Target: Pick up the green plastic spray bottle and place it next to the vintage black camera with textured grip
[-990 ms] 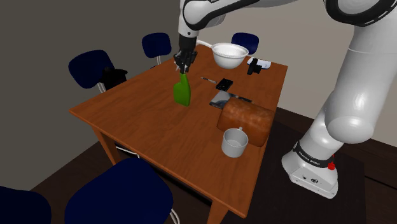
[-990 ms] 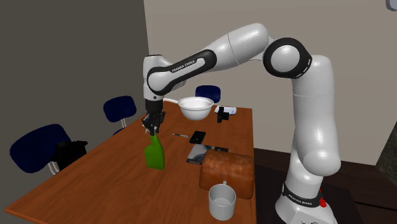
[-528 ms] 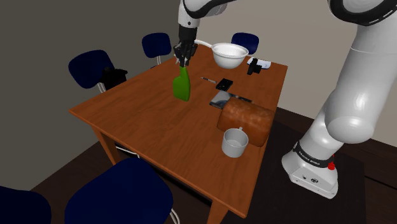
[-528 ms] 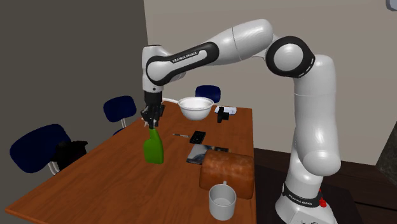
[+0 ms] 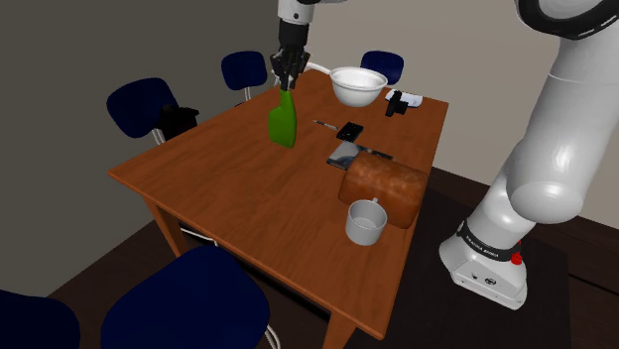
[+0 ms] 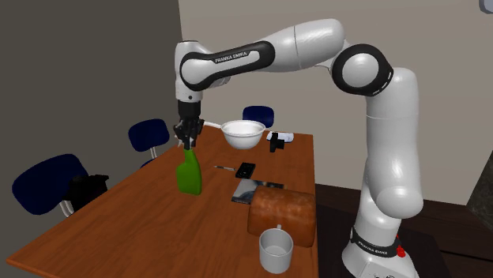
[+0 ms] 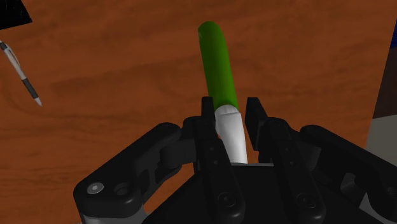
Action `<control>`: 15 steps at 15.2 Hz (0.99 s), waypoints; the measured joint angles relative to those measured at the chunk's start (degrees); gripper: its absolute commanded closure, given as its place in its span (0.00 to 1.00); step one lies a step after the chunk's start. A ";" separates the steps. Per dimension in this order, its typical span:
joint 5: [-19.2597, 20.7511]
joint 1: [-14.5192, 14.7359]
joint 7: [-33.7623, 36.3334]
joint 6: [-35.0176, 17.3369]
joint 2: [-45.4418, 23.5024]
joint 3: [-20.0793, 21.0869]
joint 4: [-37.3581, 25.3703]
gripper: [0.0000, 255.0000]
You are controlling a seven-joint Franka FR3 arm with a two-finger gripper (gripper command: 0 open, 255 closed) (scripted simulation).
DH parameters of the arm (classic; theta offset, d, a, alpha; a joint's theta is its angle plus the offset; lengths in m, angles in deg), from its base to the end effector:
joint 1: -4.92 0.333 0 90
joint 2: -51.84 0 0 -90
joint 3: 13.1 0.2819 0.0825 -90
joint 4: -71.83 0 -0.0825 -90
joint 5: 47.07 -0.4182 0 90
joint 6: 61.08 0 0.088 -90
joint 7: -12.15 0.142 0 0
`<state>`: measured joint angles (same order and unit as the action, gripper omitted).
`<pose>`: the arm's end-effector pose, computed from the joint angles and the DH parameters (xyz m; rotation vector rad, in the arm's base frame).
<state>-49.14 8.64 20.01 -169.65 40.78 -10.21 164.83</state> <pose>0.6550 0.0781 0.4379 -3.0852 0.0514 -0.1123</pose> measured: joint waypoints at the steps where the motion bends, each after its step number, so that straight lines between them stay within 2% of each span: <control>1: 0.01 -0.03 -0.02 0.72 -0.01 -0.02 -0.72 1.00; 13: 0.14 0.02 0.40 10.51 -0.89 0.00 -11.40 1.00; 15: -0.01 -0.45 -0.31 10.91 -0.26 -0.26 -11.13 1.00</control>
<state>-49.14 8.20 19.70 -158.73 40.51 -10.47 153.70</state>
